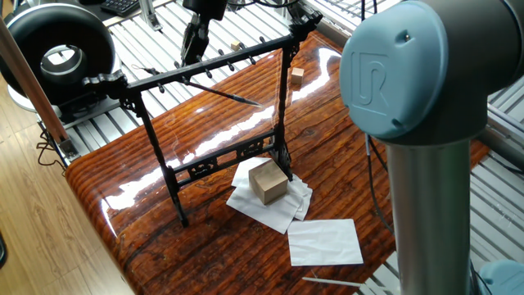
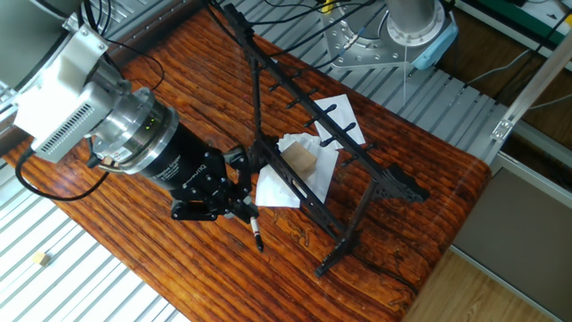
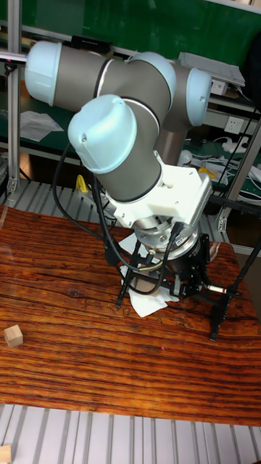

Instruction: Place the brush on the pen rack

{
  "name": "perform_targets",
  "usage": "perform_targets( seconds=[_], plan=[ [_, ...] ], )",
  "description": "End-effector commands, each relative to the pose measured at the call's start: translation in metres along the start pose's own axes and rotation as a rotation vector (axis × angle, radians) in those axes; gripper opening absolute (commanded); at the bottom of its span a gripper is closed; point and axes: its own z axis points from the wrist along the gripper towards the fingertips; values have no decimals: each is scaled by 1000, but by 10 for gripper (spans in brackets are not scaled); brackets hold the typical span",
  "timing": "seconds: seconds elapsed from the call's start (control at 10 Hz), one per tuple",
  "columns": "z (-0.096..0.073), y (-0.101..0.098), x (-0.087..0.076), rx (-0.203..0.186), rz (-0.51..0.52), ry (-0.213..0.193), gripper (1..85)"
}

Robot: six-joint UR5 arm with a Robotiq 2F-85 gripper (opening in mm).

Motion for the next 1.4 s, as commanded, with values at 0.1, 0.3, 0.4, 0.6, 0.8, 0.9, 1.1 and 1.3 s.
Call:
perform_targets(
  seconds=[0.1,0.3,0.4,0.6,0.8,0.9,1.1,1.3],
  plan=[
    [-2,-12,11,46,56,42,10],
    [-3,-18,16,75,171,56,10],
    [-5,-32,27,135,224,92,10],
    [-8,-49,33,215,398,90,10],
    [-14,-66,47,300,493,115,10],
    [-14,-65,46,292,484,114,10],
    [-15,-67,46,302,464,115,10],
    [-13,-65,39,286,452,93,10]
  ],
)
